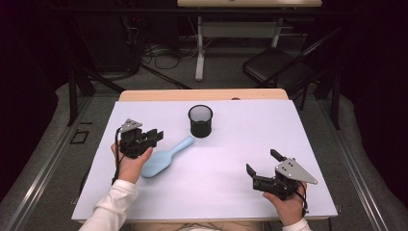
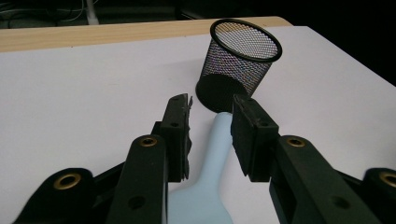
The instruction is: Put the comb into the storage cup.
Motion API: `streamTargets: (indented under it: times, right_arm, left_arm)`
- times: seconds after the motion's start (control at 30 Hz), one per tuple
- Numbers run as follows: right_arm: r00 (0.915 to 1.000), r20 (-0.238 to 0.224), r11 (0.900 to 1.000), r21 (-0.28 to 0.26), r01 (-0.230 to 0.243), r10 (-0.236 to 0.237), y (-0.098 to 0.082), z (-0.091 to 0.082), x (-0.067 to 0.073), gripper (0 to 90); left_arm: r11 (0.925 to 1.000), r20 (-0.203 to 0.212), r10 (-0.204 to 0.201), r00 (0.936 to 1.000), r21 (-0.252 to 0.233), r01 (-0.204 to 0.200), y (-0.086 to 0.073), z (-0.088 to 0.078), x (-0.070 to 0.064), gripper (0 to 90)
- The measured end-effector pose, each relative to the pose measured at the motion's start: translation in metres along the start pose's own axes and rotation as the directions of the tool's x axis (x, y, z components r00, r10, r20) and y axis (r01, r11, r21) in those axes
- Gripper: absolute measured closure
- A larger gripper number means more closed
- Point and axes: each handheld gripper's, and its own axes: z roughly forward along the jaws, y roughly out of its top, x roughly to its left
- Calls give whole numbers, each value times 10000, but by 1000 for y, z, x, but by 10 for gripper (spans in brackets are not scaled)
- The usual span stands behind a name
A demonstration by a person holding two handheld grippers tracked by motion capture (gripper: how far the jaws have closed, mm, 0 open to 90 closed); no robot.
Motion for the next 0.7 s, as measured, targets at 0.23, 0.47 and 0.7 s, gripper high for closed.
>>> streamTargets:
  times: [0.23, 0.47, 0.7]
  right_arm:
    - [10000, 12, 10000, -29, -21, 21, 0, 0, 0, 54]
    - [10000, 31, 10000, -2, -55, 55, -1, 0, 0, 62]
    - [10000, 55, 10000, -1, -43, 43, -1, 0, -1, 62]
  left_arm:
    - [9992, -326, -273, 9991, 300, 282, 6, 11, 4, 811]
    - [9977, -550, -236, 9982, 617, 270, 13, 23, 3, 889]
    - [9943, -634, -341, 9974, 989, 403, 19, 35, 1, 898]
